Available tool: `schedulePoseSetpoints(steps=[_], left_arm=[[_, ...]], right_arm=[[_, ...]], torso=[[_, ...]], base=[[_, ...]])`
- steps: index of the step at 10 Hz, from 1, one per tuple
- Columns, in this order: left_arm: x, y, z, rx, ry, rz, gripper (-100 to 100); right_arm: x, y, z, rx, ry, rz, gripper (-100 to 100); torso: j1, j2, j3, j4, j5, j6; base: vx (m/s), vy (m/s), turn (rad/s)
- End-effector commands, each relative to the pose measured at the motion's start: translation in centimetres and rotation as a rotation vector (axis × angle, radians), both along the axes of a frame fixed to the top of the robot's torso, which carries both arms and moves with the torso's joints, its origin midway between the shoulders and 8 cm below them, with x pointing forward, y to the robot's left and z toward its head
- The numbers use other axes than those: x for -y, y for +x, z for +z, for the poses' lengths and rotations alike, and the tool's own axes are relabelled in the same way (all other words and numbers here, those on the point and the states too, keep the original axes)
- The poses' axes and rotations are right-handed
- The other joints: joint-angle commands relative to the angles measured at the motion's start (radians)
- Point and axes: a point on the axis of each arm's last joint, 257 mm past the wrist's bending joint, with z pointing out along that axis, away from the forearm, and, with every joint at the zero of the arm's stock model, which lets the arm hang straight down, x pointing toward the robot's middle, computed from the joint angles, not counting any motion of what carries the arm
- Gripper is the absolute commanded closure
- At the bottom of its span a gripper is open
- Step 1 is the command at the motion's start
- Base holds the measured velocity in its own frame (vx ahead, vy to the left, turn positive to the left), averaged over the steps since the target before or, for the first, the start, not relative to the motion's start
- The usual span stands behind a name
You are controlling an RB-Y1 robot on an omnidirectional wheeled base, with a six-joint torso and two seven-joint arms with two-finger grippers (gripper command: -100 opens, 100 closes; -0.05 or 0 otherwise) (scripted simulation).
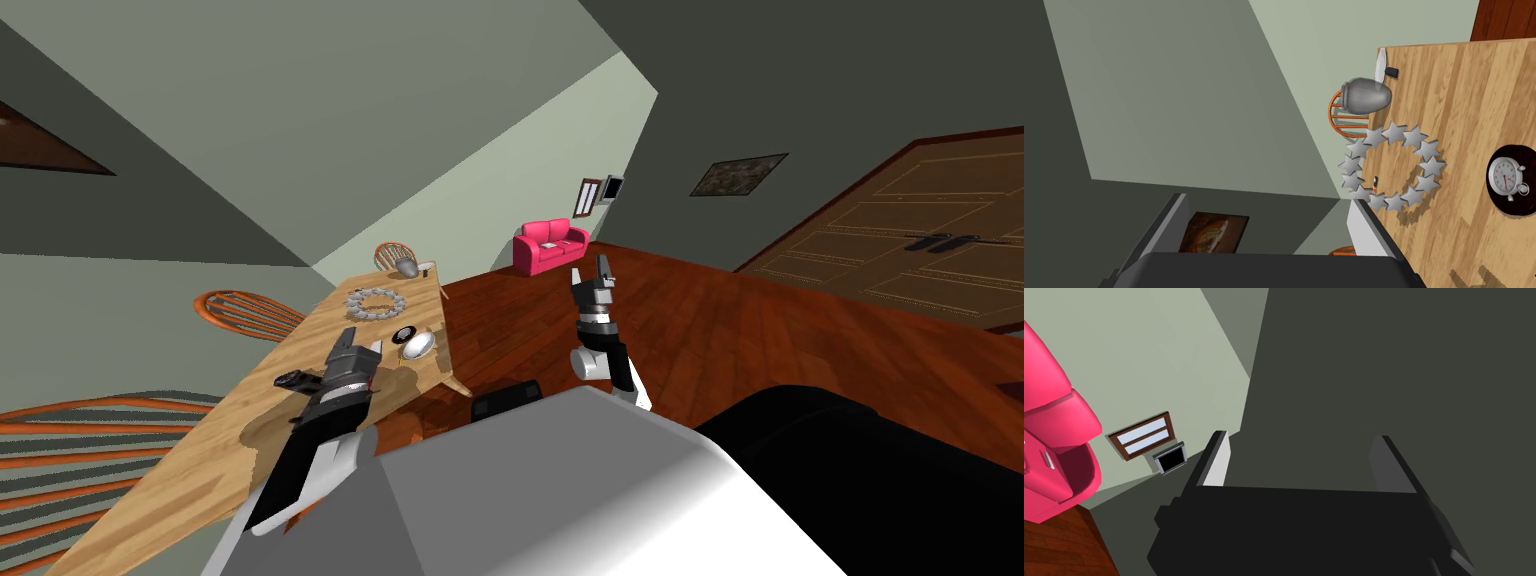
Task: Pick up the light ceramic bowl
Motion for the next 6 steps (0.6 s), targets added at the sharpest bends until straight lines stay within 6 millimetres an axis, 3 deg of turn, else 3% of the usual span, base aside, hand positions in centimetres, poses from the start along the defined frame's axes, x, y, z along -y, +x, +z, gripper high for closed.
schedulePoseSetpoints(steps=[1,2,3,4,5,6], left_arm=[[-0.7,-0.1,-1.1,-0.038,-0.023,0.012,-100],[-2.0,-0.5,-2.9,-0.086,-0.058,0.034,-100],[-2.1,-0.5,-3.2,-0.099,-0.061,0.036,-100],[-3.4,-1.1,-5.4,-0.157,-0.101,0.062,-100],[-3.4,-1.1,-5.4,-0.158,-0.101,0.062,-100],[-4.7,-1.9,-7.1,-0.200,-0.136,0.086,-100]], right_arm=[[0.0,0.0,0.0,0.000,0.000,0.000,0],[0.0,0.0,0.0,0.000,0.000,0.000,0],[0.0,0.0,0.0,0.000,0.000,0.000,0],[0.0,0.0,0.0,0.000,0.000,0.000,0],[0.0,0.0,0.0,0.000,0.000,0.000,0],[0.0,0.0,0.0,0.000,0.000,0.000,0]], torso=[[0.000,0.000,0.000,0.000,0.000,0.000],[0.000,0.000,0.000,0.000,0.000,-0.001],[0.000,-0.001,0.000,0.000,0.000,0.000],[0.000,-0.001,0.000,0.000,0.000,-0.001],[0.000,-0.001,0.000,0.000,0.000,0.000],[0.000,-0.001,-0.001,0.000,0.000,-0.001]], base=[[-0.017,0.023,-0.103],[-0.015,0.018,-0.230],[-0.012,0.023,-0.115],[-0.010,0.024,-0.230],[-0.009,0.024,-0.100],[-0.007,0.018,-0.189]])
